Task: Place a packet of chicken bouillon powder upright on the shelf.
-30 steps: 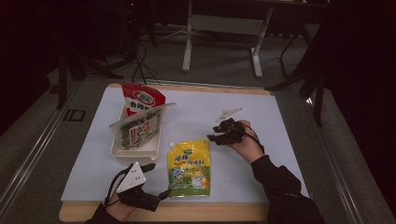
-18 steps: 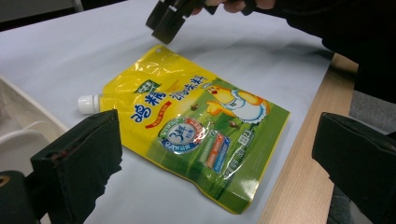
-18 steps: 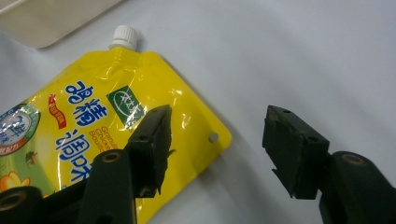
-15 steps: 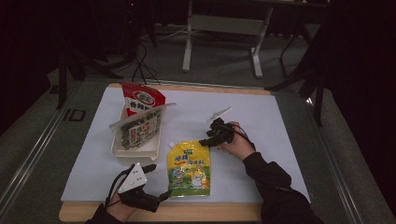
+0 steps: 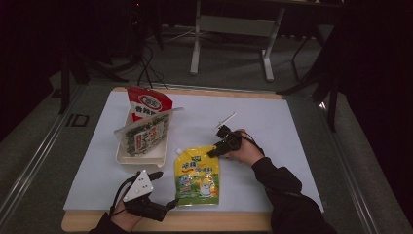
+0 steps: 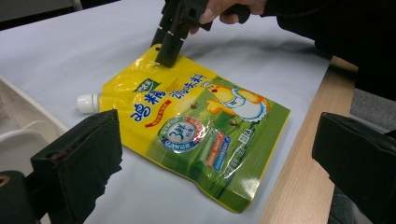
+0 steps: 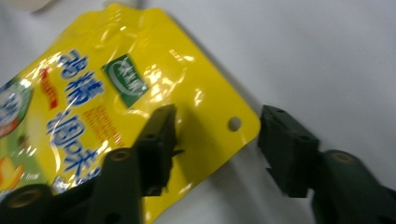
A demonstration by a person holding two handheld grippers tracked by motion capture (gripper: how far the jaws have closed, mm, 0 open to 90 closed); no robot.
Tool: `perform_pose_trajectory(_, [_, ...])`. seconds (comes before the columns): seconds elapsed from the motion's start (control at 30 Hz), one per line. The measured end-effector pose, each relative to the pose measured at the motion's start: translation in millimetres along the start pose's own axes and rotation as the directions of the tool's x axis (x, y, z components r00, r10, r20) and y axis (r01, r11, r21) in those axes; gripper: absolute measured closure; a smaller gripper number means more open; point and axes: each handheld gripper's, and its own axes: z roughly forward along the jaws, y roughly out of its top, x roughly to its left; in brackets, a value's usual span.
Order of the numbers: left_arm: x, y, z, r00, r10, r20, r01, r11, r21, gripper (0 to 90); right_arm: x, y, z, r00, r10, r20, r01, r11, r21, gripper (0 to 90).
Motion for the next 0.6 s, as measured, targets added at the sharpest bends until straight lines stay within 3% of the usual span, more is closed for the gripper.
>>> perform_pose_trajectory(0.17, [-0.4, -0.4, 1.1, 1.0000, -0.007, 0.005, 0.007, 1.0000, 0.002, 2.8, 9.0, 3.7, -6.0, 0.9992, -0.040, 0.001, 0.040, 0.999, 0.013, 77.9])
perform_pose_trajectory(0.2, [-0.4, -0.4, 1.4, 1.0000, -0.006, 0.005, 0.006, 1.0000, 0.003, 2.8, 10.9, 4.5, -6.1, 0.9986, -0.051, -0.015, 0.052, 0.998, 0.021, 80.8])
perform_pose_trajectory(0.3, [-0.5, -0.4, 1.6, 1.0000, -0.007, 0.006, 0.007, 1.0000, 0.003, 2.8, 18.0, 6.5, -5.0, 0.9970, -0.077, -0.005, 0.077, 0.996, 0.036, 89.3])
perform_pose_trajectory(0.4, [0.3, -0.6, 1.8, 0.9997, -0.019, 0.018, 0.019, 0.9998, -0.003, 2.8, 24.3, 7.8, -8.2, 0.9949, -0.100, 0.014, 0.100, 0.995, 0.022, 90.0])
perform_pose_trajectory(0.6, [1.8, 1.2, 1.0, 0.9998, 0.007, 0.017, -0.007, 0.9993, -0.036, 3.9, 38.4, 9.0, -24.0, 0.9883, -0.143, 0.054, 0.144, 0.989, -0.018, 90.0])
